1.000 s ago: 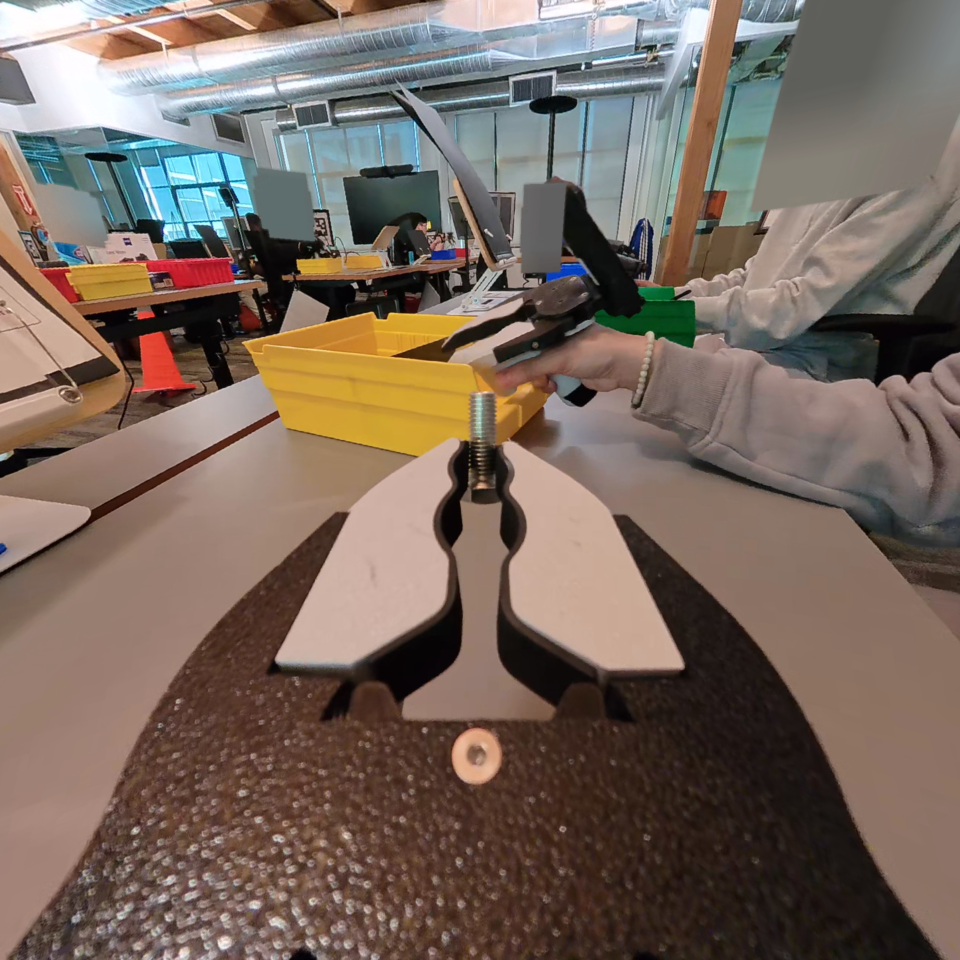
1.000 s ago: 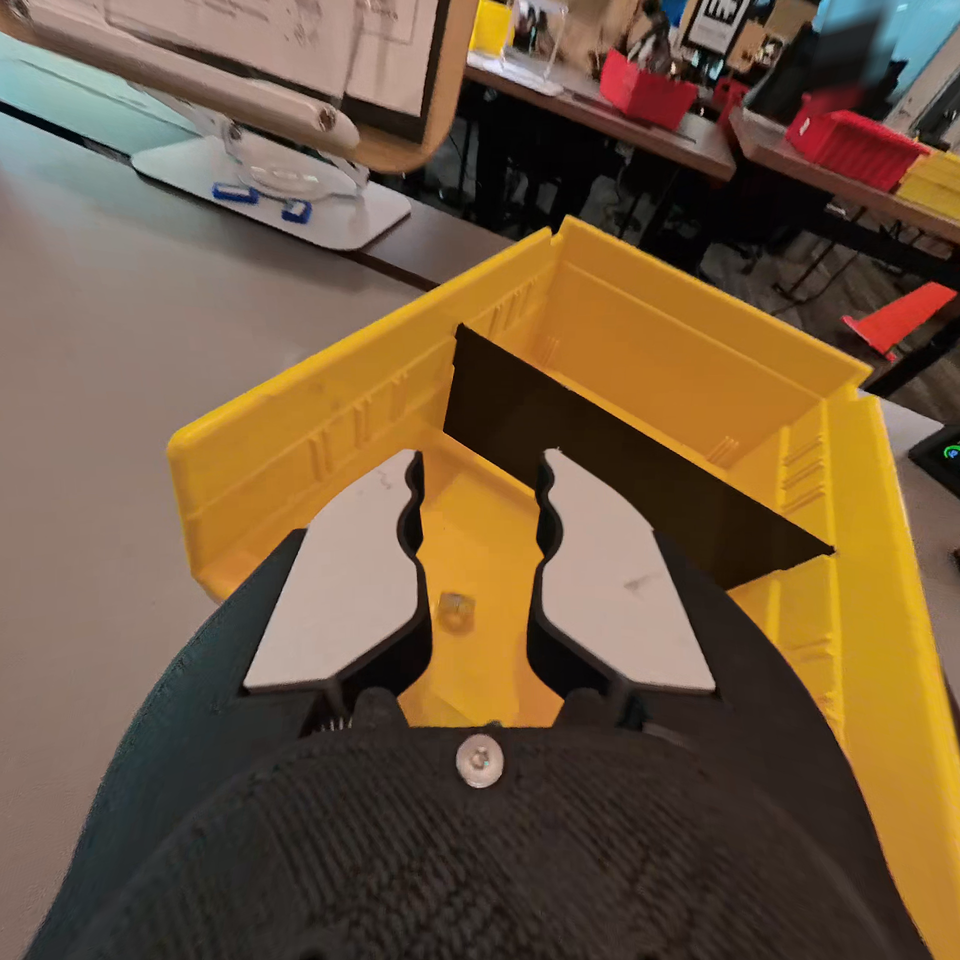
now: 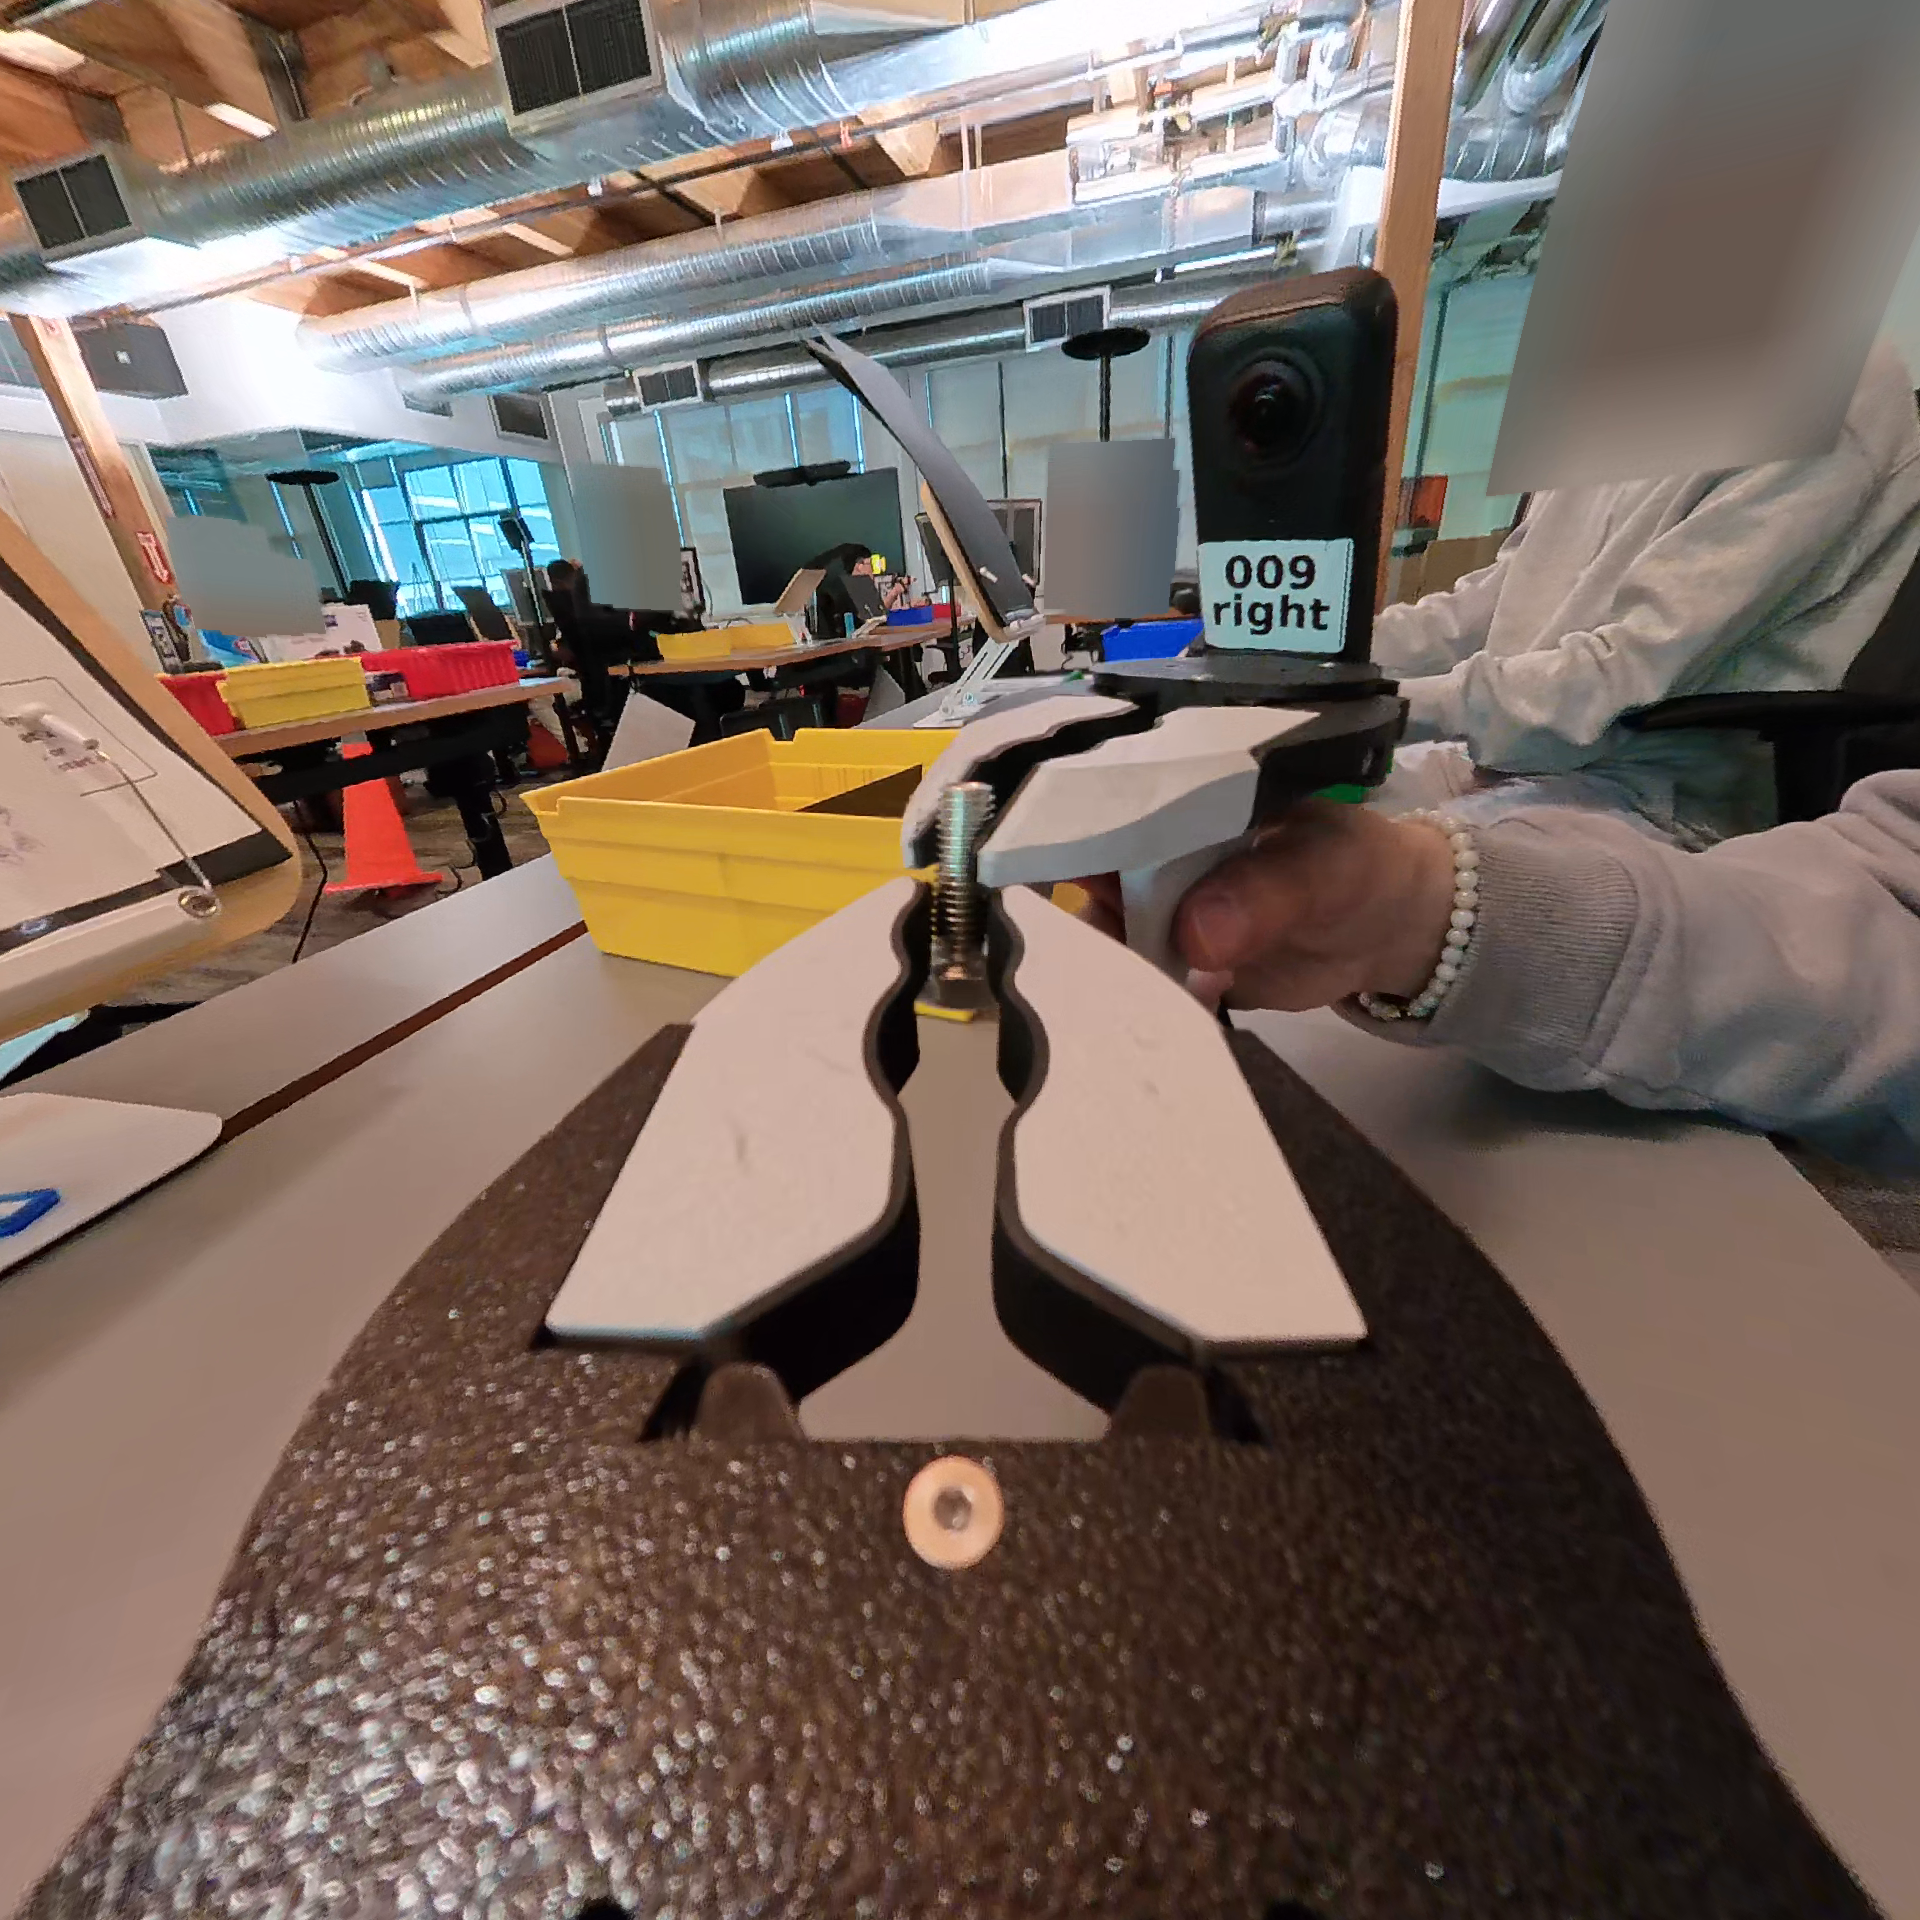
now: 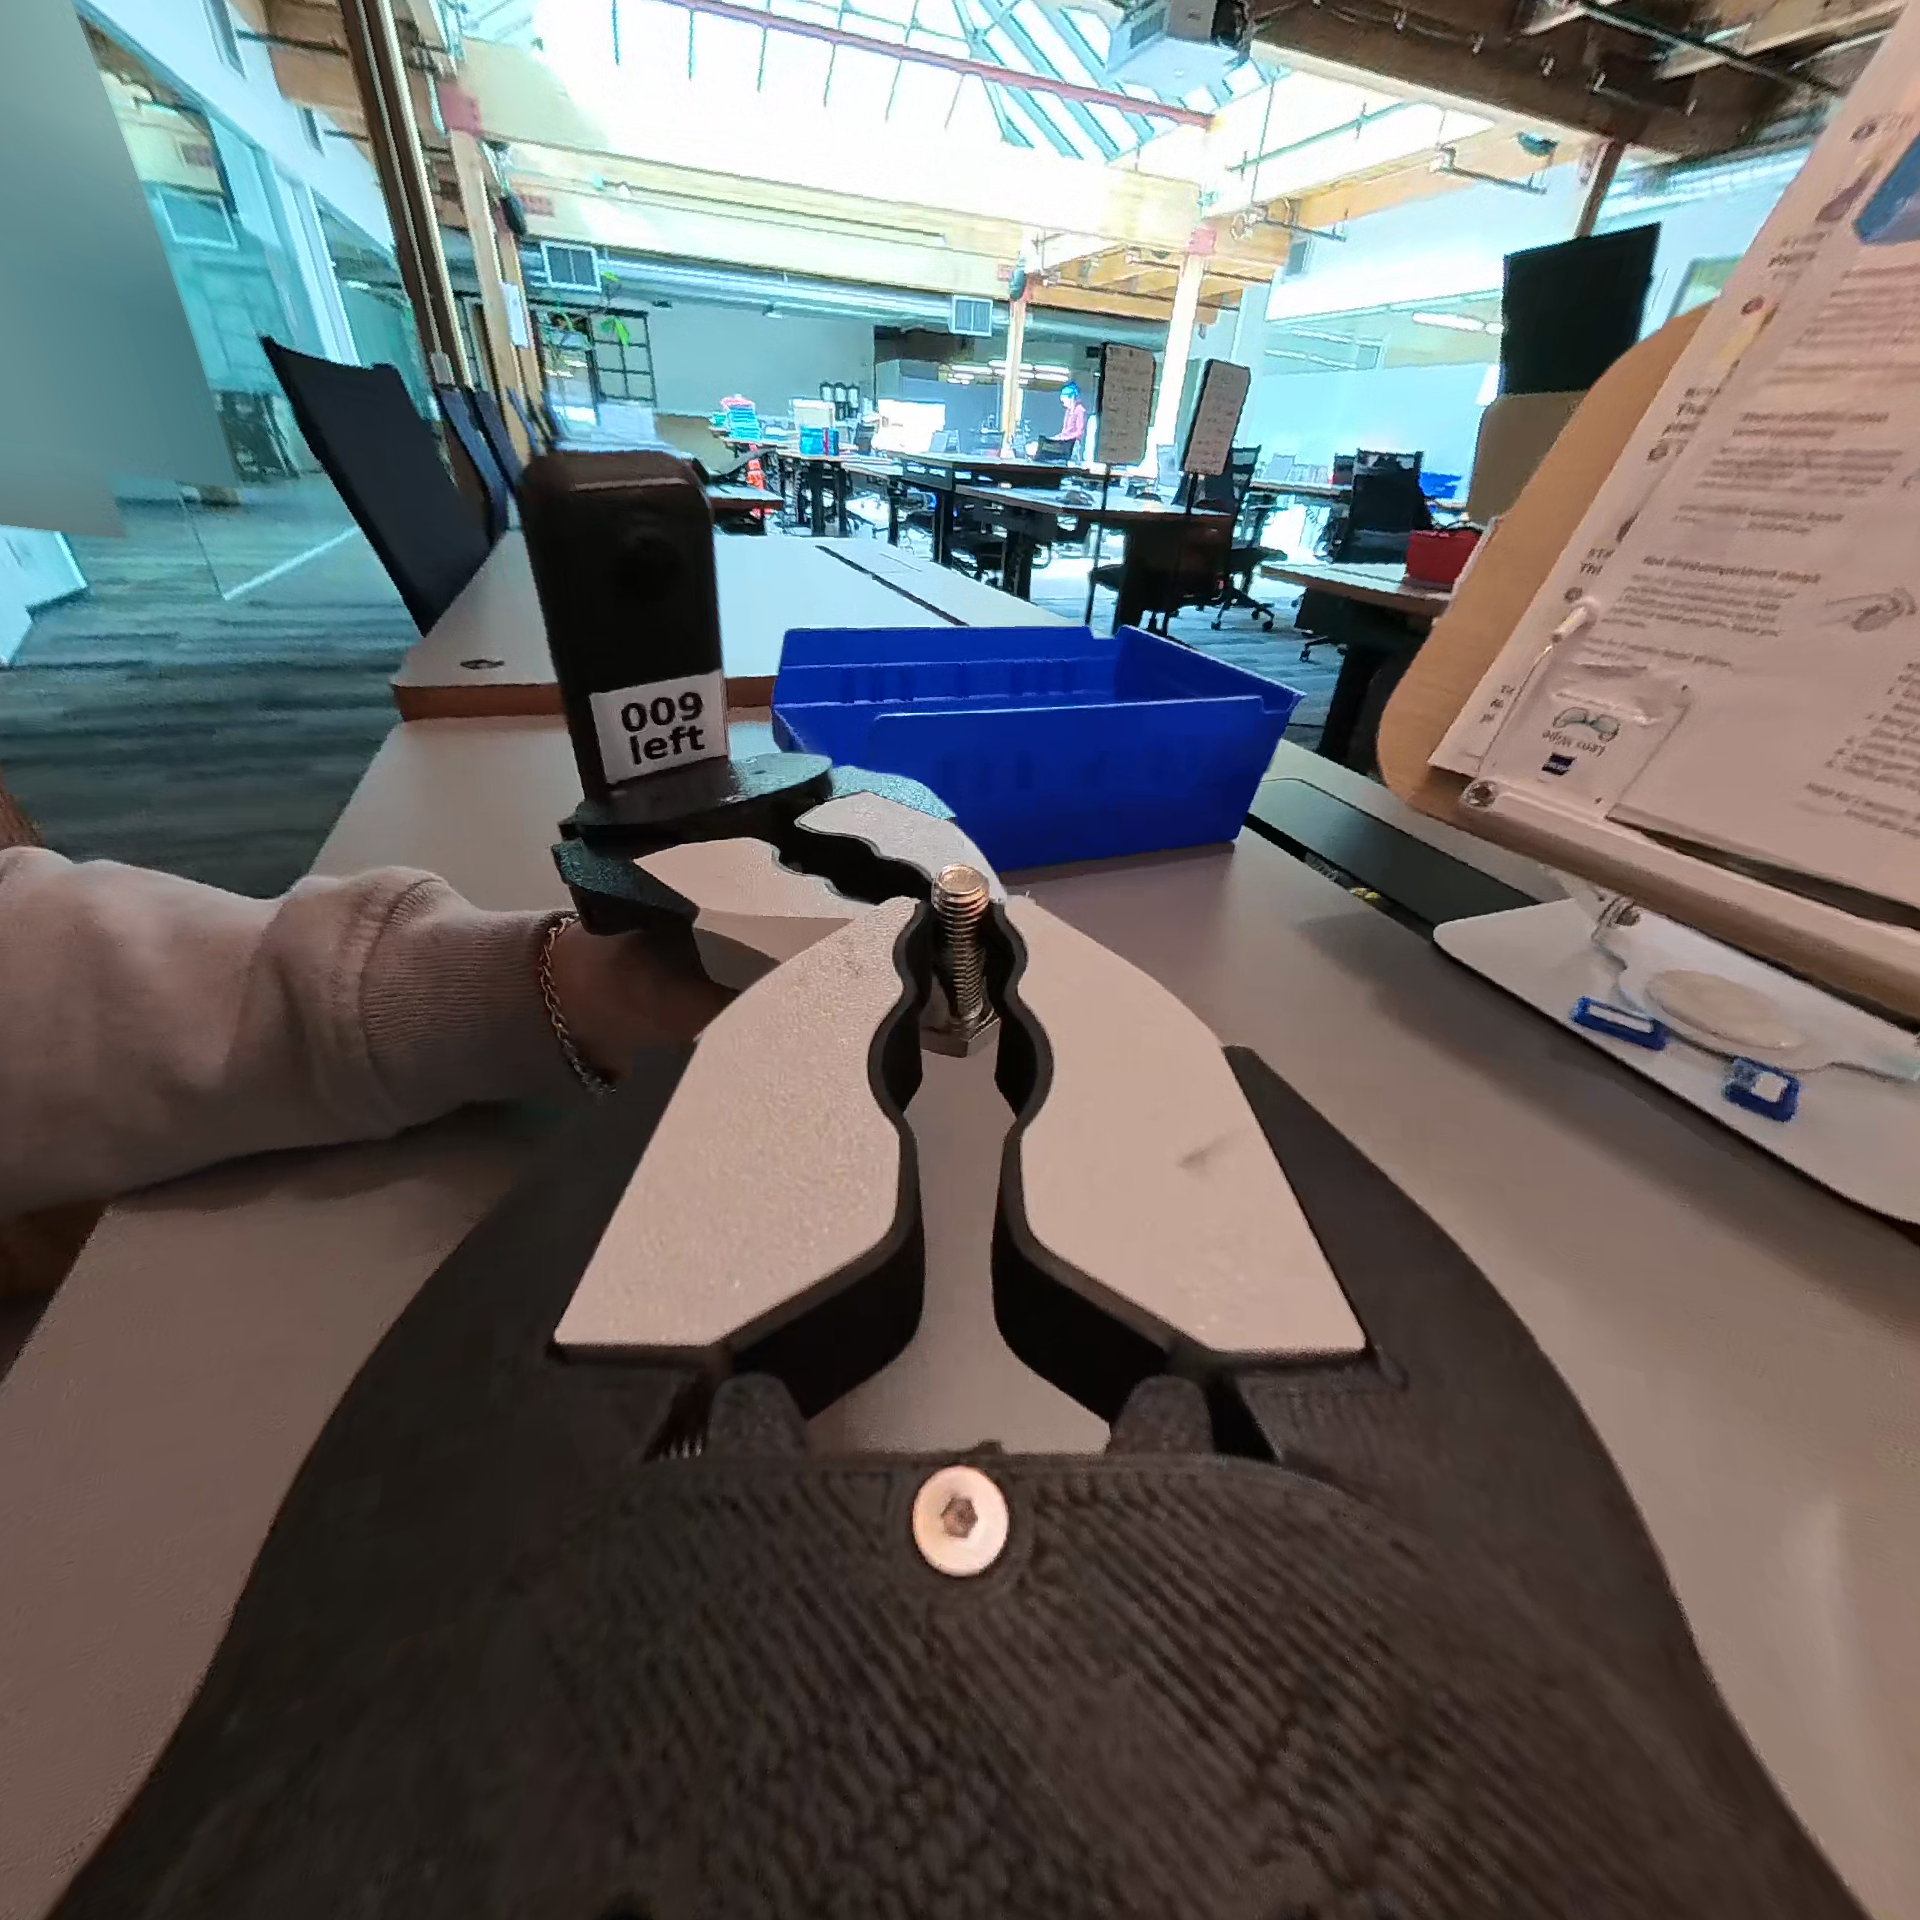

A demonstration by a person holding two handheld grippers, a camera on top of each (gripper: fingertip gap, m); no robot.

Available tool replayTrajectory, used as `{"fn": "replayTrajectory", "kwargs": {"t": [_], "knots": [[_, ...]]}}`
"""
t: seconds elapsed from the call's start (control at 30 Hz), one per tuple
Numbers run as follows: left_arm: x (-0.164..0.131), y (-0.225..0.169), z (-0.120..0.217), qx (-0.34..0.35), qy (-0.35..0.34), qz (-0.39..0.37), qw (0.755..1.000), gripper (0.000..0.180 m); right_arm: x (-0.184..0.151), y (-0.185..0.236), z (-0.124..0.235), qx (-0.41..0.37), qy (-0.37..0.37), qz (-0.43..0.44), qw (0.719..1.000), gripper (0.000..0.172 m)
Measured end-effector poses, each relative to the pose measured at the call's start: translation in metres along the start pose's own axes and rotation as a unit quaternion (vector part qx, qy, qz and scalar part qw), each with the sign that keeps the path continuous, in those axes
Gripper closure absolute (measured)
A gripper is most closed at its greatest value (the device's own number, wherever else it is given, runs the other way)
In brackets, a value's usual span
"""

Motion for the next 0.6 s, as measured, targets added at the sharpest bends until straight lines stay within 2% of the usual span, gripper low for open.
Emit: {"fn": "replayTrajectory", "kwargs": {"t": [0.03,0.1,0.2,0.27,0.37,0.5,0.6], "knots": [[0.0,0.0,0.0,0.016,-0.002,-0.005,1.0,0.167,0.002,-0.001,0.002,-0.016,-0.001,0.008,1.0,0.162],[-0.002,0.002,0.001,0.05,0.007,-0.019,0.999,0.145,0.011,-0.011,0.014,-0.059,0.004,0.024,0.998,0.162],[-0.002,0.004,0.003,0.065,0.02,-0.022,0.997,0.139,0.028,-0.048,0.052,-0.194,0.064,0.09,0.975,0.162],[-0.001,0.006,0.004,0.066,0.019,-0.012,0.998,0.14,0.039,-0.088,0.082,-0.278,0.187,0.138,0.932,0.162],[-0.002,0.008,0.004,0.069,0.024,0.0,0.997,0.14,0.05,-0.159,0.121,-0.381,0.349,0.172,0.839,0.162],[-0.005,0.011,0.003,0.069,0.04,0.011,0.997,0.14,0.025,-0.244,0.14,-0.36,0.519,0.144,0.761,0.162],[-0.008,0.013,0.004,0.071,0.053,0.017,0.996,0.139,-0.008,-0.275,0.143,-0.292,0.624,0.133,0.713,0.162]]}}
Point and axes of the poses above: each gripper's, where its closed fingertips meet, z back along the fingers, x out of its top, y = z × x across the jaws, the point moved 9 cm from there along z, back along the fingers, and after that the axes turned 7 degrees about y, right-handed, at the moved point
